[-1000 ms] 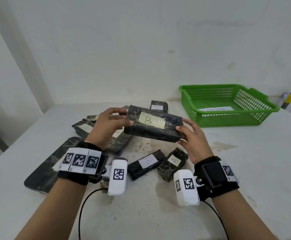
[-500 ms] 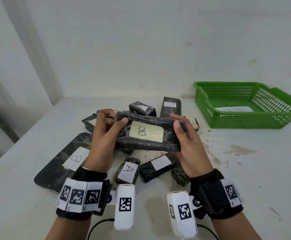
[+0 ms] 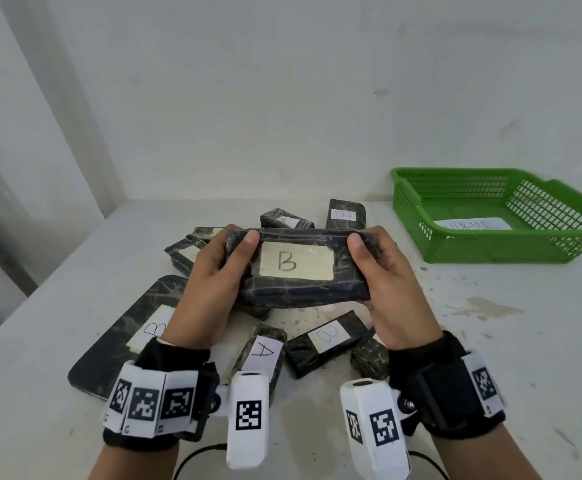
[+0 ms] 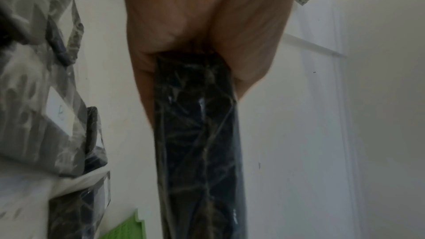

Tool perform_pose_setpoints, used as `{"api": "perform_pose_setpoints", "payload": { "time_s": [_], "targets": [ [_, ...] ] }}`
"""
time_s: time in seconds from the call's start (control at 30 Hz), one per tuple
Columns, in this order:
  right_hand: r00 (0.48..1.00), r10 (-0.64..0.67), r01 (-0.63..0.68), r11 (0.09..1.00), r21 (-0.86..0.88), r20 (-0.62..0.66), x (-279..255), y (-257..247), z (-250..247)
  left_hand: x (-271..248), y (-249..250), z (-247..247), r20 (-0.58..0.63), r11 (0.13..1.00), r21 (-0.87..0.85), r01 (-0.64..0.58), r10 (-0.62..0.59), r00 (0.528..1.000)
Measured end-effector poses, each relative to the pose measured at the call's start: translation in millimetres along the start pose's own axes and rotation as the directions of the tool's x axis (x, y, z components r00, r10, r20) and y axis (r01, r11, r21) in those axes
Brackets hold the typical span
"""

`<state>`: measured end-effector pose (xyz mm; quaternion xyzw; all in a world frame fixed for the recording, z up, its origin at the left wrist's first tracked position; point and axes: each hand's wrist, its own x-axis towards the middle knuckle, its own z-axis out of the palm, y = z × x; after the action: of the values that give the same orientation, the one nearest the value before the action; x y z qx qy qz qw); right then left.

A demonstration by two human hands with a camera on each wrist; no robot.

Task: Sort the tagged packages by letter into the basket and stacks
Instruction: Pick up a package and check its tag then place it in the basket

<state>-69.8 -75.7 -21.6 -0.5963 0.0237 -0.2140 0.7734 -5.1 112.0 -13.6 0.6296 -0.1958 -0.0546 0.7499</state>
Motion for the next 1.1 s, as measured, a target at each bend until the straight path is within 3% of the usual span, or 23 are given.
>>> {"api": "perform_pose_setpoints", "payload": {
  "time_s": [0.07, 0.2, 0.33, 0.47, 0.6, 0.83, 1.0, 1.1],
  "targets": [
    [1.000, 0.016, -0.016, 1.000, -0.002, 0.007, 4, -5, 0, 2, 6, 0, 0.053, 1.000, 0.028, 0.014, -0.015, 0.998],
    [0.998, 0.026, -0.026, 1.000, 0.000, 0.056, 14, -24, 3, 12, 21, 5, 0.056, 0.992, 0.049, -0.116, 0.113, 0.992],
    [0.997, -0.075, 0.075, 0.997, -0.029, -0.001, 23, -42, 13, 22, 35, 12, 0.075, 0.982, 0.069, -0.177, 0.172, 0.982],
    [0.987, -0.160, 0.160, 0.987, -0.028, 0.001, 28, -59, 16, 30, 58, 15, 0.130, 0.983, 0.048, -0.180, 0.172, 0.976],
    [0.982, -0.186, 0.187, 0.981, -0.043, 0.036, 32, -75, 15, 36, 74, 23, 0.111, 0.960, 0.047, -0.274, 0.268, 0.957],
    [0.952, -0.298, 0.290, 0.950, -0.112, -0.064, 24, -79, 18, 30, 80, 29, 0.155, 0.935, 0.092, -0.342, 0.326, 0.933],
    [0.971, -0.239, 0.234, 0.961, -0.148, -0.022, 21, -89, 21, 25, 81, 35, 0.047, 0.929, 0.057, -0.365, 0.363, 0.931],
    [0.956, -0.293, 0.285, 0.946, -0.157, -0.032, 22, -91, 22, 24, 82, 37, 0.042, 0.931, 0.057, -0.360, 0.358, 0.933]
  ]
}}
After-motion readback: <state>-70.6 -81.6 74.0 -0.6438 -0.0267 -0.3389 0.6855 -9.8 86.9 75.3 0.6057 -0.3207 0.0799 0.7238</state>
